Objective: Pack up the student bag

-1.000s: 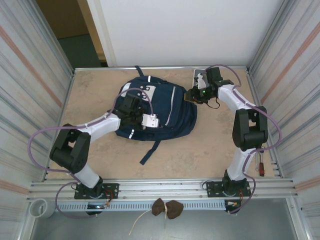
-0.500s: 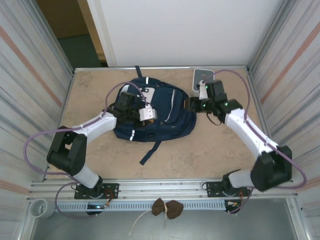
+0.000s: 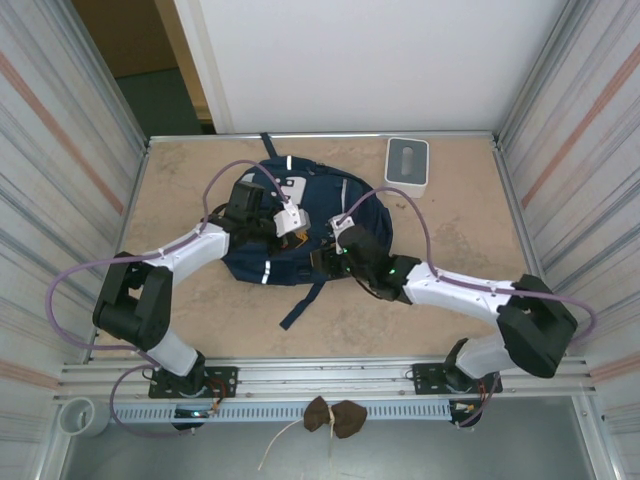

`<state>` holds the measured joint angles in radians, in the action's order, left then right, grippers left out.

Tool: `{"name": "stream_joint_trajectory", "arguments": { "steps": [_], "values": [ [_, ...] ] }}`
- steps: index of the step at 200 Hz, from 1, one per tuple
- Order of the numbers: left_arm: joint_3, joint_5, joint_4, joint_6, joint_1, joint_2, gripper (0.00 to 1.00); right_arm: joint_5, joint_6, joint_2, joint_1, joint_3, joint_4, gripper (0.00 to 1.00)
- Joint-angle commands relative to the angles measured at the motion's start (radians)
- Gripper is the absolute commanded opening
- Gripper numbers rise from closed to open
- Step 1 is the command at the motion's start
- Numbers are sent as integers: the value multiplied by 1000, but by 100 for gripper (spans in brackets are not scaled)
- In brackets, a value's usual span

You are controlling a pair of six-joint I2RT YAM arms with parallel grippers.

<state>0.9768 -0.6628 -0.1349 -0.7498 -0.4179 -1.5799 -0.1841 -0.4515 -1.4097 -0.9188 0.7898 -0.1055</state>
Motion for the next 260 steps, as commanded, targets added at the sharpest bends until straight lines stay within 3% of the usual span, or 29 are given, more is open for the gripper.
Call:
{"name": "stream_joint_trajectory", "arguments": {
  "steps": [1, 43, 93, 124, 211, 260],
  "values": [
    [3, -62, 20, 49, 8, 51, 0, -204, -63, -60, -37, 37, -83, 50],
    [2, -70, 26, 53, 7, 47, 0, -370, -153, -154, -63, 103, -7, 40],
    [3, -43, 2, 2, 8, 51, 0, -383, -100, -113, -54, 74, 6, 5],
    [7, -23, -26, -42, 17, 47, 0, -233, -42, -38, 14, 18, 14, 0],
    [-9, 5, -45, -99, 46, 61, 0, 231, 94, 109, 274, -83, 65, 0],
    [-7, 19, -61, -121, 51, 59, 0, 368, 142, 122, 364, -58, 149, 0]
  ]
}}
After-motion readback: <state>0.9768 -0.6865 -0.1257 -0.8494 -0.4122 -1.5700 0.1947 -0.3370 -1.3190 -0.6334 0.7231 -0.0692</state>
